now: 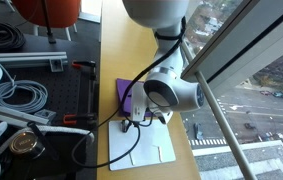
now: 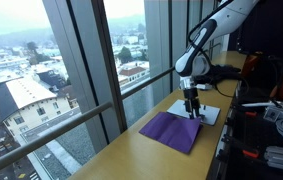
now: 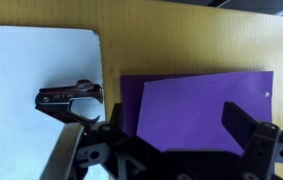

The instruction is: Open the purple folder.

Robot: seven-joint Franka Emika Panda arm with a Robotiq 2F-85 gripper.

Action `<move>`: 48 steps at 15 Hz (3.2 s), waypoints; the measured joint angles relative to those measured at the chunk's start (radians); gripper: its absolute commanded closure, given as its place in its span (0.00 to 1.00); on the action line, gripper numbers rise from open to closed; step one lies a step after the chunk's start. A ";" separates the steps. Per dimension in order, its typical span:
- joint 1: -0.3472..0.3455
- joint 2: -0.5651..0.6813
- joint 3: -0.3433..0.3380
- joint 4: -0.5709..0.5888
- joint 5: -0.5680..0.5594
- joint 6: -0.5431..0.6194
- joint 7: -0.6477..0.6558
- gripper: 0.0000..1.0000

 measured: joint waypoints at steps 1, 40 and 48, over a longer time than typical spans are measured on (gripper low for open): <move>0.000 0.000 0.002 0.001 0.000 0.000 0.000 0.00; 0.212 -0.287 -0.040 -0.082 -0.308 -0.005 0.387 1.00; 0.354 -0.437 -0.037 -0.198 -0.497 0.000 0.549 1.00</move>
